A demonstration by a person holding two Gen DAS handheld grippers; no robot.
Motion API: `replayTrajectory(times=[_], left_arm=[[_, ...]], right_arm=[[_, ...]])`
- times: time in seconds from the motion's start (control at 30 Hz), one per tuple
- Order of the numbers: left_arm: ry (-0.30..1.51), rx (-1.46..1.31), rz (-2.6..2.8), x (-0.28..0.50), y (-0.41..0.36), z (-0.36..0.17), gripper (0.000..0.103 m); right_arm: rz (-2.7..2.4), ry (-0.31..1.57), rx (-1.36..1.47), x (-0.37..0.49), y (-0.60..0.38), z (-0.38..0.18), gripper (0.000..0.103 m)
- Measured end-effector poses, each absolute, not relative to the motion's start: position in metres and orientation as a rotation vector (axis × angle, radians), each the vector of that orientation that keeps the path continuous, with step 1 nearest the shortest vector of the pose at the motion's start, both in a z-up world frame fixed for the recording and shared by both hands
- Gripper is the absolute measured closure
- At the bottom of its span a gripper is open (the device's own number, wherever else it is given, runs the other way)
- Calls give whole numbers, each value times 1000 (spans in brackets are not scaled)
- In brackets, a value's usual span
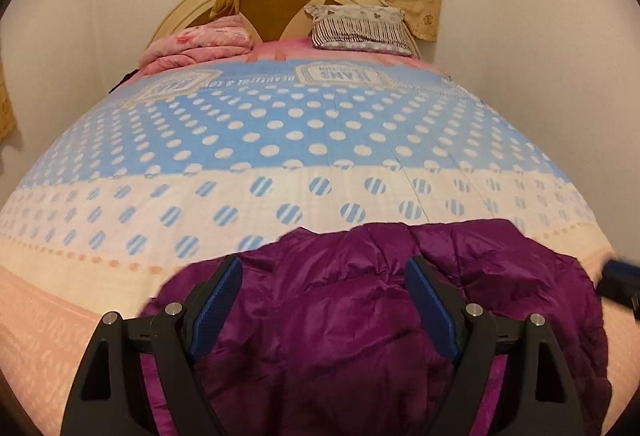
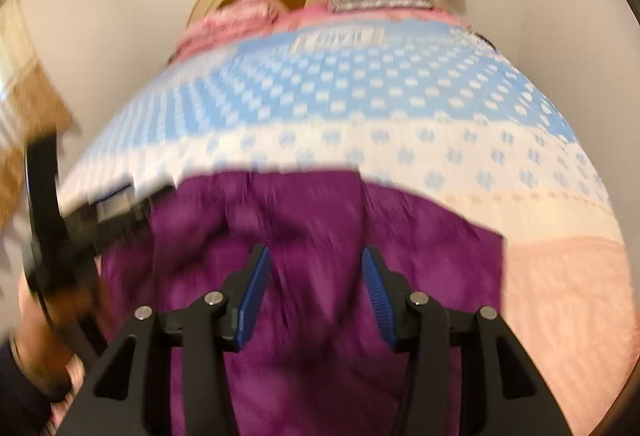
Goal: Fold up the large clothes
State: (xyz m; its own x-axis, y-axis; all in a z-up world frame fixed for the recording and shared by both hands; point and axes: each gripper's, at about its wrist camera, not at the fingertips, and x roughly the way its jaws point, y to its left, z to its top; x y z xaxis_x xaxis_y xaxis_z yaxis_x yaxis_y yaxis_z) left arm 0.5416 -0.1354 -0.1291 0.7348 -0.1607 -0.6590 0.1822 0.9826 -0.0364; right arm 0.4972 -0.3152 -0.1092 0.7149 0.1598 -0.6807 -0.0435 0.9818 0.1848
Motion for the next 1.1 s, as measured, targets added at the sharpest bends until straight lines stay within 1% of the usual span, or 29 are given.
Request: replayTrajectory(times=[0.07, 0.1, 0.2, 0.3, 0.47, 0.6, 1.1], left_arm=[[765, 60, -155, 545, -142, -147, 20], [790, 60, -154, 546, -143, -155, 20], [868, 57, -152, 543, -141, -181, 20], [890, 17, -191, 543, -137, -195, 20], [890, -28, -197, 544, -134, -202, 16], [895, -12, -191, 545, -138, -203, 15], [906, 14, -184, 546, -141, -205, 12]], right_arm=[[102, 781, 221, 519, -312, -133, 52], [107, 806, 227, 522, -311, -143, 53], [89, 882, 136, 525, -294, -185, 55], [90, 869, 90, 515, -295, -204, 55], [79, 839, 86, 515, -300, -209, 55], [73, 836, 80, 512, -296, -210, 55], [52, 839, 64, 515, -290, -211, 55]])
